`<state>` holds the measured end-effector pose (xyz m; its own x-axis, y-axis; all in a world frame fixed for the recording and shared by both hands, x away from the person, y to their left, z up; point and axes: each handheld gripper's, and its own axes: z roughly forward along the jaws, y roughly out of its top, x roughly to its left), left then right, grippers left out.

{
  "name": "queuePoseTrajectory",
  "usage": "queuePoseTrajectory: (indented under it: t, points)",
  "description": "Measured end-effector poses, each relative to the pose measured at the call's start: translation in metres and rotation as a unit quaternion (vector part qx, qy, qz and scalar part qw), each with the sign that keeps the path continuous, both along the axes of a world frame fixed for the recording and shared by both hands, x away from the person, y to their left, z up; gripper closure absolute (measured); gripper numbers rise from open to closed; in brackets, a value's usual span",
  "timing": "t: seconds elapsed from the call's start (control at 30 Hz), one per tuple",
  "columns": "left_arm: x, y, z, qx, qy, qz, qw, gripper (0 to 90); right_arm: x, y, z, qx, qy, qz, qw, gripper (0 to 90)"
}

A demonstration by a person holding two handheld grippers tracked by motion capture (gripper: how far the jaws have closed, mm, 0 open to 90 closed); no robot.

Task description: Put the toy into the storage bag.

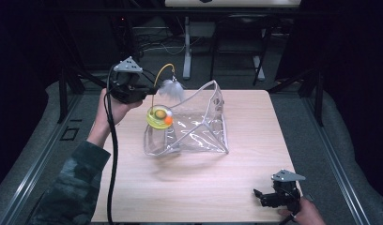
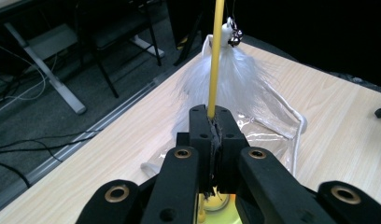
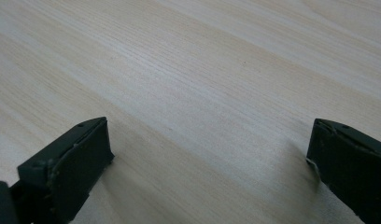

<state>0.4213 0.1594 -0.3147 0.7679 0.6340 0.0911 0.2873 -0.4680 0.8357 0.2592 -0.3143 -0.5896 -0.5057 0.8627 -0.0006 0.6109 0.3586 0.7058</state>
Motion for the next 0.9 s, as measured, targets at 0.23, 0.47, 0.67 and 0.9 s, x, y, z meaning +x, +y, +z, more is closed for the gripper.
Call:
queuePoseTrajectory:
  t: [0.23,0.47,0.67,0.9]
  points:
    - [0.005,-0.014,-0.011,0.005,0.010,-0.007,0.9999,88.2,0.000,0.000,0.000,0.004,0.001,0.001,1.0000,0.0]
    - [0.011,-0.027,-0.025,0.004,0.026,-0.016,0.9995,88.2,0.000,0.000,0.001,0.001,0.002,0.001,1.0000,0.0]
    - [0.015,-0.037,-0.034,0.010,0.034,-0.023,0.9991,88.1,0.000,0.000,0.000,0.000,0.000,0.002,1.0000,0.0]
    - [0.020,-0.045,-0.052,0.010,0.043,-0.024,0.9987,88.1,0.000,0.000,0.000,-0.004,0.000,0.000,1.0000,0.0]
